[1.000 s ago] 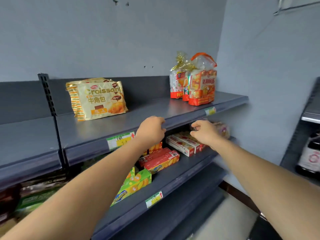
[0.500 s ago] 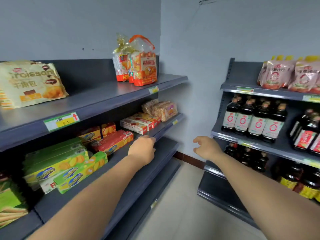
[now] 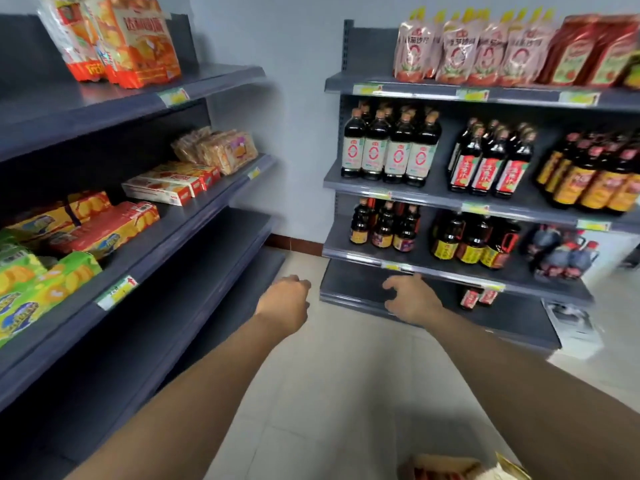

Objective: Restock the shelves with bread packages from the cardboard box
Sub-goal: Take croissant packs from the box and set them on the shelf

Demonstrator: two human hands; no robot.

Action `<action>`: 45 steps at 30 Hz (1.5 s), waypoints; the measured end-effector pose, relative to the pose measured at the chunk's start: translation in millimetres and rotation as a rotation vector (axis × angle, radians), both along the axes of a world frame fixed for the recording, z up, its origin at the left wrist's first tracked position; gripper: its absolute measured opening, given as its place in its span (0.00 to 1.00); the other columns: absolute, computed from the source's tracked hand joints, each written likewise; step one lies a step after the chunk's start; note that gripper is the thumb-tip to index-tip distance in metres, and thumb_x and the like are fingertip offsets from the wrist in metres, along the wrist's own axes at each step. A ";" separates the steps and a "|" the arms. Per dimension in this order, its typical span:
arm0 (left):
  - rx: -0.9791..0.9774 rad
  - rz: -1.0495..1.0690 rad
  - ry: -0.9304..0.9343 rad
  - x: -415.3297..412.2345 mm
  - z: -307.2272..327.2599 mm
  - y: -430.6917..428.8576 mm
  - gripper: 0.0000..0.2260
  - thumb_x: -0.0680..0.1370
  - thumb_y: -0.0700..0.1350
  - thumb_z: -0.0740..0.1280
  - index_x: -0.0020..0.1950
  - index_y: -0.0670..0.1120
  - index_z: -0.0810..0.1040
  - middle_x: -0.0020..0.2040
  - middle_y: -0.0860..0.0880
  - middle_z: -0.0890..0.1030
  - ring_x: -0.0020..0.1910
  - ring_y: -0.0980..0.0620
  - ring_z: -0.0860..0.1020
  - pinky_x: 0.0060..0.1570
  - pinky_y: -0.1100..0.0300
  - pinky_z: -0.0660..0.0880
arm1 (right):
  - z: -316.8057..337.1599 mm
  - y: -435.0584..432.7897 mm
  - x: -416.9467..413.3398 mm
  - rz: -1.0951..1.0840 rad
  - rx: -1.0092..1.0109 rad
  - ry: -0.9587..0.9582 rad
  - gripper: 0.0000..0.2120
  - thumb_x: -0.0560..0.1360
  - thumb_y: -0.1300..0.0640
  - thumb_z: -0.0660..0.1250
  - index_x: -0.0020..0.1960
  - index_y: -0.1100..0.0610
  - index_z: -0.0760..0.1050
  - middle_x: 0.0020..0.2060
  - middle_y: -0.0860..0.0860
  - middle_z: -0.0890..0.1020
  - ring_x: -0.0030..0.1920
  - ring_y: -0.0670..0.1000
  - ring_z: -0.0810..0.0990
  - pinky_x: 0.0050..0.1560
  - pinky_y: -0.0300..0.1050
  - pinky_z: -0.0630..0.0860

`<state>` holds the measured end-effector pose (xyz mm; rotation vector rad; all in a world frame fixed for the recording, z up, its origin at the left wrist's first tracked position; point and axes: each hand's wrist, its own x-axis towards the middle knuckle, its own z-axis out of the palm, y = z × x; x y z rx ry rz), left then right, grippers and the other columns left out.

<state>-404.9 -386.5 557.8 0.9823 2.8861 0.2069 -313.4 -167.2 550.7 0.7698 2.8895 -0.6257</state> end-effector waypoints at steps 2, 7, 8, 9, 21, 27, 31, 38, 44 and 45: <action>-0.012 -0.058 -0.007 10.7 -13.0 14.6 0.16 0.81 0.44 0.62 0.69 0.45 0.71 0.64 0.45 0.74 0.62 0.44 0.73 0.56 0.53 0.73 | -11.4 11.7 22.5 -0.049 0.008 -0.025 0.22 0.75 0.59 0.66 0.68 0.52 0.72 0.67 0.51 0.74 0.67 0.54 0.72 0.64 0.48 0.71; -0.040 -0.177 -0.041 29.9 -43.7 48.0 0.16 0.80 0.45 0.63 0.68 0.46 0.71 0.64 0.46 0.74 0.62 0.46 0.74 0.58 0.55 0.73 | -34.6 37.0 72.5 -0.187 -0.014 -0.117 0.22 0.74 0.61 0.62 0.67 0.50 0.71 0.65 0.51 0.75 0.63 0.54 0.74 0.56 0.47 0.74; -0.041 -0.200 -0.050 34.1 -49.2 54.2 0.16 0.80 0.45 0.62 0.68 0.45 0.72 0.63 0.46 0.75 0.61 0.46 0.74 0.57 0.55 0.73 | -39.2 41.9 81.8 -0.218 -0.016 -0.126 0.22 0.74 0.60 0.62 0.67 0.49 0.71 0.65 0.50 0.75 0.62 0.54 0.75 0.55 0.46 0.73; -0.041 -0.228 -0.053 38.4 -54.6 60.5 0.15 0.80 0.45 0.62 0.67 0.45 0.72 0.63 0.46 0.75 0.62 0.47 0.74 0.57 0.55 0.73 | -44.6 46.8 90.9 -0.250 -0.019 -0.128 0.22 0.74 0.60 0.63 0.67 0.49 0.71 0.66 0.50 0.74 0.62 0.54 0.75 0.54 0.46 0.73; -0.119 -0.489 -0.134 110.7 -119.2 156.2 0.14 0.79 0.40 0.63 0.64 0.45 0.74 0.58 0.48 0.75 0.60 0.49 0.73 0.53 0.56 0.73 | -110.7 101.0 201.5 -0.447 -0.129 -0.200 0.22 0.74 0.60 0.63 0.67 0.51 0.71 0.67 0.49 0.73 0.67 0.52 0.71 0.61 0.44 0.70; -0.179 -0.541 -0.207 159.7 -162.6 218.2 0.14 0.79 0.39 0.60 0.64 0.45 0.73 0.59 0.47 0.75 0.61 0.47 0.72 0.54 0.54 0.74 | -149.7 150.6 259.5 -0.505 -0.205 -0.254 0.23 0.74 0.62 0.62 0.68 0.50 0.71 0.67 0.49 0.73 0.66 0.51 0.72 0.60 0.43 0.72; -0.196 -0.517 -0.284 197.4 -198.4 258.9 0.13 0.80 0.41 0.59 0.65 0.45 0.73 0.59 0.47 0.74 0.61 0.48 0.71 0.53 0.55 0.72 | -183.3 194.0 291.4 -0.461 -0.200 -0.333 0.22 0.75 0.60 0.62 0.68 0.49 0.70 0.68 0.48 0.72 0.67 0.51 0.70 0.61 0.44 0.71; -0.240 -0.498 -0.366 251.3 -273.2 316.2 0.12 0.81 0.44 0.60 0.63 0.45 0.74 0.60 0.48 0.75 0.61 0.48 0.72 0.55 0.55 0.73 | -270.9 250.0 337.0 -0.477 -0.241 -0.416 0.22 0.73 0.60 0.62 0.65 0.48 0.73 0.62 0.49 0.76 0.62 0.53 0.74 0.56 0.46 0.73; -0.309 -0.547 -0.440 280.2 -351.4 362.6 0.14 0.80 0.45 0.60 0.65 0.47 0.73 0.61 0.47 0.75 0.61 0.45 0.74 0.56 0.52 0.74 | -362.3 277.5 363.3 -0.534 -0.309 -0.456 0.17 0.71 0.57 0.63 0.59 0.50 0.76 0.56 0.51 0.79 0.57 0.56 0.77 0.48 0.46 0.72; -0.319 -0.557 -0.439 283.0 -366.7 371.2 0.14 0.80 0.45 0.60 0.66 0.47 0.73 0.61 0.47 0.75 0.60 0.45 0.74 0.56 0.52 0.74 | -376.3 281.4 367.0 -0.564 -0.316 -0.449 0.18 0.71 0.57 0.63 0.60 0.50 0.75 0.57 0.52 0.78 0.59 0.56 0.76 0.51 0.46 0.72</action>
